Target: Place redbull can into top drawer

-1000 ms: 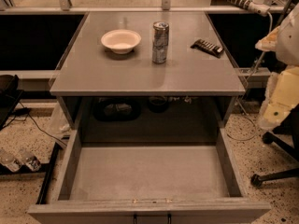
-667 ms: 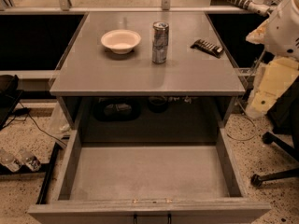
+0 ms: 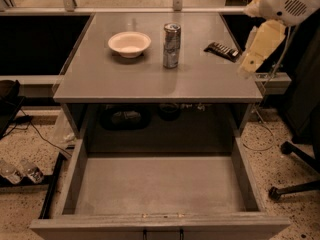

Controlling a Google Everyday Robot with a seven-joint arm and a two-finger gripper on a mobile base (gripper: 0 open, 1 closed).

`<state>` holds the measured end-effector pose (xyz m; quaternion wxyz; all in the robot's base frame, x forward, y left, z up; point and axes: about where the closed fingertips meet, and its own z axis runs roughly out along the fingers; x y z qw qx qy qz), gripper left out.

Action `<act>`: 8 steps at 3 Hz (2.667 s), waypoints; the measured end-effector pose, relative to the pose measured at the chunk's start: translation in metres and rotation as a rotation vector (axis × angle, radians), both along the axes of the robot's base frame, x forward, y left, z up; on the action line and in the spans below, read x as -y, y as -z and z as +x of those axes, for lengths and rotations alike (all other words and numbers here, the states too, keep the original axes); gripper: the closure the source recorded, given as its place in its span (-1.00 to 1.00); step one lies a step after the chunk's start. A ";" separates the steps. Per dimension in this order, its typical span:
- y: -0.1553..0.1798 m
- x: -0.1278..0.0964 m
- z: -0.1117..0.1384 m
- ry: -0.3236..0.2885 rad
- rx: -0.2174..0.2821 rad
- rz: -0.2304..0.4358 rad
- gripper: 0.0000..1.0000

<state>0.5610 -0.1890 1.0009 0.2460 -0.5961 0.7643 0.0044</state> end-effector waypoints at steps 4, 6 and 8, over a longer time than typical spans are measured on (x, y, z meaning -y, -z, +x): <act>0.035 -0.037 0.085 0.133 0.049 0.355 -1.00; 0.051 -0.054 0.151 0.171 0.141 0.523 -1.00; 0.053 -0.066 0.163 0.167 0.170 0.565 -1.00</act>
Offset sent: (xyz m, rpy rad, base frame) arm 0.0117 0.0056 0.0086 0.0625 -0.0386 -0.0039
